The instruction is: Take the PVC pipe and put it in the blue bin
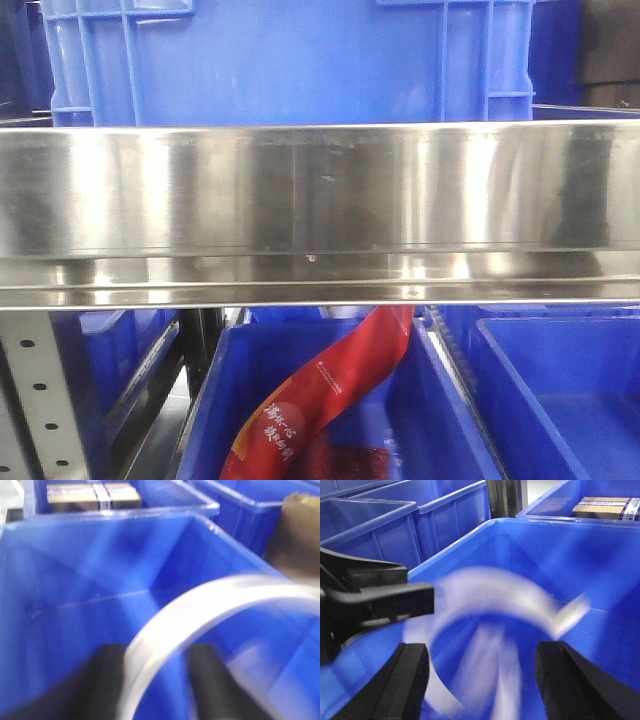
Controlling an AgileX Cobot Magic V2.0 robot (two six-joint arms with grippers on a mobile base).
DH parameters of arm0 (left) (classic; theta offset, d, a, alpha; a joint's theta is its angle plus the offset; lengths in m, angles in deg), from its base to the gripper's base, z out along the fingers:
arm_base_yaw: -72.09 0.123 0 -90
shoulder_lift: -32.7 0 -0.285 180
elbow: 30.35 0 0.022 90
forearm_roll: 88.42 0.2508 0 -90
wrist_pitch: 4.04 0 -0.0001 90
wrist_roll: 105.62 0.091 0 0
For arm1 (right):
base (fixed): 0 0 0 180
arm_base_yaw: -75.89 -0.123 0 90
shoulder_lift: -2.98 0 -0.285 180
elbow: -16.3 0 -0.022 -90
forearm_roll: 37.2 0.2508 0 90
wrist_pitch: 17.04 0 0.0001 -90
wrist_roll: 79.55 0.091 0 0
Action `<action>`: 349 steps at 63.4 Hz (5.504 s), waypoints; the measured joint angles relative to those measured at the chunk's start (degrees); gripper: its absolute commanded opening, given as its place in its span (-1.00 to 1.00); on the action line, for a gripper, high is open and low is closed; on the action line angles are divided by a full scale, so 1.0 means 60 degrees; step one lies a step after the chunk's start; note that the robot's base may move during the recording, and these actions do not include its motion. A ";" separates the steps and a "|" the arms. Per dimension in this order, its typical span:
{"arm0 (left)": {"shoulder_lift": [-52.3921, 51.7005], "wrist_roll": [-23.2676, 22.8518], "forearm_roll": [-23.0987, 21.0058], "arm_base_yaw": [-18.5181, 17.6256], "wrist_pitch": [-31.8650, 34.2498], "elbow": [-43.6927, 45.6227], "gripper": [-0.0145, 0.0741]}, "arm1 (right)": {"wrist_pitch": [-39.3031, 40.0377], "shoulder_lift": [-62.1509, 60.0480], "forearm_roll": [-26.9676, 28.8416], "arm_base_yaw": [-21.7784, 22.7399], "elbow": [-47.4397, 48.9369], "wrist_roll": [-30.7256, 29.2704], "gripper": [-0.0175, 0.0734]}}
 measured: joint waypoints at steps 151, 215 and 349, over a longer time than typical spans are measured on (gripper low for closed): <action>-1.0226 -0.0018 -0.0468 0.0000 0.4180 -1.0450 -0.92 | 0.2526 -0.9011 -0.0168 0.0000 -0.8046 0.0000 -0.98; -1.0226 -0.0018 -0.0468 0.0000 0.4180 -1.0450 -0.92 | 0.2950 -1.4015 -0.1339 0.4041 -1.3508 -0.0026 -0.98; -1.2514 0.2020 -0.0684 0.2438 0.4350 -1.3017 -0.92 | 0.3410 -1.4163 -0.1785 0.4103 -1.4178 -0.0011 -0.98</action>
